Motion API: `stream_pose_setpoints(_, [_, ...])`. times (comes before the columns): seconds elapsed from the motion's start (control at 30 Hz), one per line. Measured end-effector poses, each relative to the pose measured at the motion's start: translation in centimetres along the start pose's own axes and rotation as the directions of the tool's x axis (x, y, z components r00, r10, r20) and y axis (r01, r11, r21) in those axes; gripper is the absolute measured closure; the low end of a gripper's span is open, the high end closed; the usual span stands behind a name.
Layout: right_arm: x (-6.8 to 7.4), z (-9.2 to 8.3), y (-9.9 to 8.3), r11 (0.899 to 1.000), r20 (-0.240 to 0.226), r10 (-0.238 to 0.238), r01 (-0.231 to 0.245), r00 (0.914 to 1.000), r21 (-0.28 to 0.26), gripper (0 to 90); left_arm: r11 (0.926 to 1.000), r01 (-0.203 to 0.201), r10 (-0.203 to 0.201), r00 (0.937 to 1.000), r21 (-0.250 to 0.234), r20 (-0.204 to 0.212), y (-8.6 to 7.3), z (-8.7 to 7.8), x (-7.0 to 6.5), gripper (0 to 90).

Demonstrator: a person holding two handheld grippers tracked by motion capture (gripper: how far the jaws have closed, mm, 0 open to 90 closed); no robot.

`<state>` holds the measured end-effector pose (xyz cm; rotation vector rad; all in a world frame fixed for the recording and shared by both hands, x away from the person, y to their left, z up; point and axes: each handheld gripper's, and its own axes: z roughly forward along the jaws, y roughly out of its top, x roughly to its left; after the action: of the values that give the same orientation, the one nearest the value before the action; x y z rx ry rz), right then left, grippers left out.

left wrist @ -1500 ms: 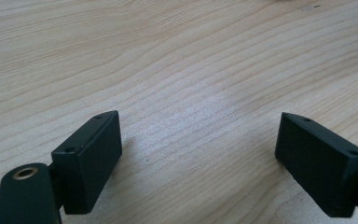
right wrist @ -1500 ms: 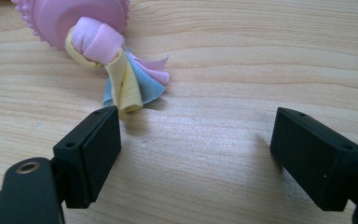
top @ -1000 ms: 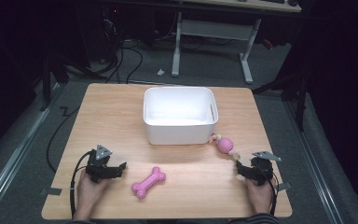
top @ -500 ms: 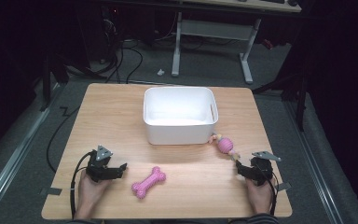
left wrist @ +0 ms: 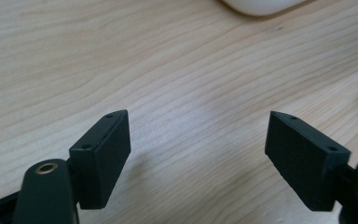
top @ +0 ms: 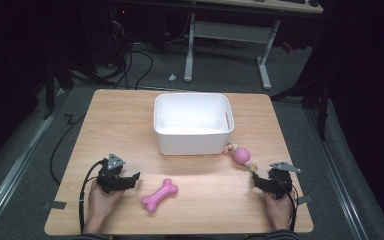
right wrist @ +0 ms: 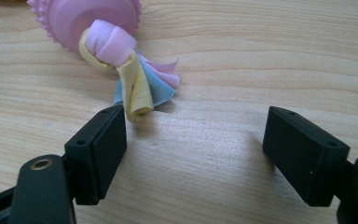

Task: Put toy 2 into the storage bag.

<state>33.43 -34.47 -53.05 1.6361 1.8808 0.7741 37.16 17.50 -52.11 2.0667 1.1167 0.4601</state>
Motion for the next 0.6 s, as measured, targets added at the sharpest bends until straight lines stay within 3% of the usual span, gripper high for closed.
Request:
stream_pose_setpoints(0.2, [0.0,0.0,0.0,1.0,-0.005,-0.002,0.002,1.0,0.0,22.1,0.9998,0.015,-0.014,0.9995,-0.013,0.027,0.7,-0.7,-0.8,24.0])
stream_pose_setpoints(0.3, [0.0,0.0,0.0,1.0,-0.01,-0.008,0.008,0.9999,-0.001,22.1,0.9999,0.01,-0.01,0.9997,-0.01,0.021,1.0,-1.0,-1.2,23.9])
stream_pose_setpoints(0.4, [0.0,0.0,0.0,1.0,-0.01,-0.008,0.008,0.9999,-0.001,22.1,1.0,0.005,-0.004,0.9991,-0.006,0.043,1.6,-1.4,-1.9,23.3])
stream_pose_setpoints(0.6, [0.1,0.0,0.0,1.0,-0.01,-0.005,0.005,0.9999,0.0,22.1,0.9976,-0.066,0.068,0.9957,-0.021,0.064,3.1,-3.2,-4.2,22.8])
